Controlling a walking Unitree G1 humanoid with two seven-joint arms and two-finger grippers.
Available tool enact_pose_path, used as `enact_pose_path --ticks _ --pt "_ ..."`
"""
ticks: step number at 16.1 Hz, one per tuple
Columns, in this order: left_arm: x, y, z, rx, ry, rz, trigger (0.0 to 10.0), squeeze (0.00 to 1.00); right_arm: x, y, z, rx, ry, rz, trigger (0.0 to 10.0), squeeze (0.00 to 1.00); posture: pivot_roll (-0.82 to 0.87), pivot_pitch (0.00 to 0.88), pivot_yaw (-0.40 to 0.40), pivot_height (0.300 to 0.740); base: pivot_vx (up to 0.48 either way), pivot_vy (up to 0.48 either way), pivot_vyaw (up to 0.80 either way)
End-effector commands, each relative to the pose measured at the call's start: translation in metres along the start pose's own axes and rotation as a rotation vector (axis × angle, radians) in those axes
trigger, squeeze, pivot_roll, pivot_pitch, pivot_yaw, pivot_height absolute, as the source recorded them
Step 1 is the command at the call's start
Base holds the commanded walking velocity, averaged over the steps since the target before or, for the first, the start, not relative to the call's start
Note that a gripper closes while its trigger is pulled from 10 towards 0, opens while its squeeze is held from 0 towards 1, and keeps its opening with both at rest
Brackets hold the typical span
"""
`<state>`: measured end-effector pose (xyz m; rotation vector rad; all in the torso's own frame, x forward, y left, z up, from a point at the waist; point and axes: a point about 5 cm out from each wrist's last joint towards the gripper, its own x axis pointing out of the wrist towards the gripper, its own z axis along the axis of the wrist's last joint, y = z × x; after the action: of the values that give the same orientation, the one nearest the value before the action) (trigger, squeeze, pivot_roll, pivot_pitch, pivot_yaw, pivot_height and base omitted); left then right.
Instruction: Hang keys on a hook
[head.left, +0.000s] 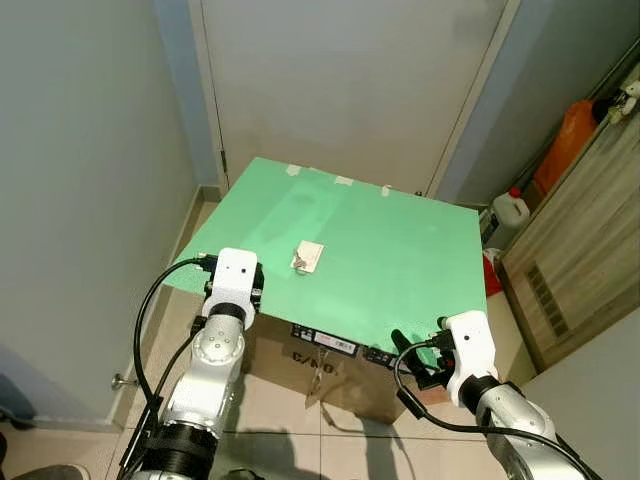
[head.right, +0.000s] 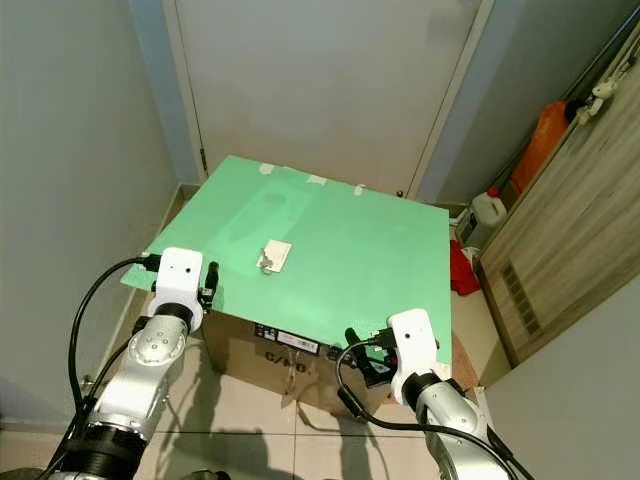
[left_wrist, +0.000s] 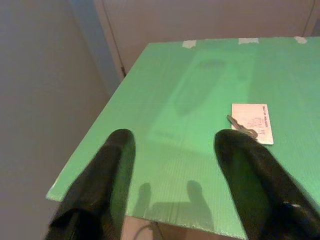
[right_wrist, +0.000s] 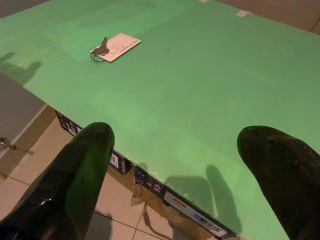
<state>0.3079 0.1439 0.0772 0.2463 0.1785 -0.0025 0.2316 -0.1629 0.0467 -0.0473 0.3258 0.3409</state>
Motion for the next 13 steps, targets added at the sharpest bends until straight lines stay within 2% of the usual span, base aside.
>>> enact_pose_path --ticks 1,4,6,7,8,13 --pt "0.0017 -0.0033 0.0011 0.020 -0.009 -0.029 10.0 1.00 -0.0013 -0.0024 0.0025 -0.014 -0.006 -0.015 10.0 0.00 -0.05 0.063 -0.071 0.740 0.000 0.000 0.00" --pt "0.0034 -0.0042 -0.0010 0.052 -0.011 -0.051 10.0 1.00 -0.0013 -0.0036 0.0024 -0.013 -0.009 -0.016 10.0 0.00 -0.05 0.067 -0.068 0.740 0.000 0.000 0.00" --pt "0.0037 -0.0039 -0.0027 0.037 -0.001 -0.078 10.0 1.00 -0.0009 -0.0031 0.0031 -0.009 -0.020 -0.015 10.0 0.00 -0.05 0.068 -0.064 0.740 0.000 0.000 0.00" --pt "0.0030 -0.0054 -0.0030 0.044 0.003 -0.103 10.0 0.45 -0.0009 -0.0027 0.0030 -0.009 -0.021 -0.013 10.0 0.00 -0.05 0.069 -0.063 0.740 0.000 0.000 0.00" --pt "0.0028 -0.0061 -0.0033 0.046 0.009 -0.104 10.0 0.00 -0.0010 -0.0022 0.0028 -0.009 -0.022 -0.012 10.0 0.00 -0.05 0.070 -0.061 0.740 0.480 0.000 0.00" --pt "0.0044 -0.0033 -0.0044 0.042 0.020 -0.087 10.0 0.00 -0.0017 -0.0009 0.0017 -0.007 -0.025 -0.012 10.0 0.00 -0.05 0.069 -0.058 0.740 0.480 0.000 0.00"
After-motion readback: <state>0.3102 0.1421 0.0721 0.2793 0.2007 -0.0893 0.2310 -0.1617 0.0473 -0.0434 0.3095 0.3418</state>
